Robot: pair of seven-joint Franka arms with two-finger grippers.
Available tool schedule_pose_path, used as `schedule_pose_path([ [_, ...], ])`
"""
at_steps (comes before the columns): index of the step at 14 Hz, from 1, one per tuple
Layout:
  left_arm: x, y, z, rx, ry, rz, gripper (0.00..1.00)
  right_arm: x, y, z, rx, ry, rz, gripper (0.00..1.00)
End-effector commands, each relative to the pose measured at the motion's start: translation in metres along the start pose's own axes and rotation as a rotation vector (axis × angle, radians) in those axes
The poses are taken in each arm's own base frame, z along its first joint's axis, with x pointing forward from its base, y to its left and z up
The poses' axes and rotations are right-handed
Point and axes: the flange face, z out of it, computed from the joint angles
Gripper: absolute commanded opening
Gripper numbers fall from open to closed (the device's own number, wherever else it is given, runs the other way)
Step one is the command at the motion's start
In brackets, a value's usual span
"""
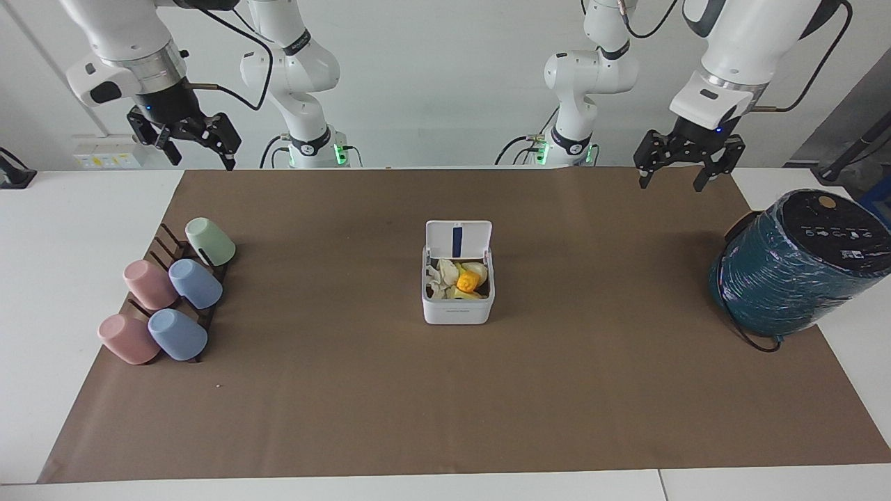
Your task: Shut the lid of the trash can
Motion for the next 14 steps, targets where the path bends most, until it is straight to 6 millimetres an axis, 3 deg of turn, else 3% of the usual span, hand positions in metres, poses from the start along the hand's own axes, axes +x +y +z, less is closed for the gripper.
schedule_pose_path([
  [1,-0.029,0.047,0.01,-0.015,0.026,-0.006,1.0,-0.003,0.001,-0.004,0.004,-0.001,-0.011,1.0],
  [4,-0.04,0.099,0.013,-0.033,0.055,-0.012,0.97,-0.003,0.001,-0.004,0.004,-0.001,-0.011,1.0],
  [5,-0.048,0.115,0.017,-0.038,0.062,0.01,0.83,-0.003,0.0,-0.004,0.004,-0.001,-0.013,1.0],
  [6,-0.056,0.126,0.02,-0.042,0.064,0.033,0.59,-0.003,0.001,-0.004,0.004,-0.001,-0.011,1.0],
  [7,-0.065,0.139,0.026,-0.045,0.062,0.049,0.44,-0.003,0.001,-0.004,0.003,-0.001,-0.011,1.0],
  [8,-0.071,0.153,0.031,-0.05,0.066,0.051,0.3,-0.003,0.001,-0.004,0.004,-0.001,-0.011,1.0],
  [9,-0.073,0.164,0.036,-0.056,0.072,0.055,0.23,-0.003,0.001,-0.004,0.004,-0.001,-0.011,1.0],
  [13,-0.071,0.202,0.057,-0.079,0.1,0.068,0.06,-0.003,0.001,-0.004,0.003,-0.001,-0.011,1.0],
  [14,-0.071,0.212,0.064,-0.083,0.099,0.071,0.06,-0.003,0.001,-0.004,0.003,-0.001,-0.011,1.0],
])
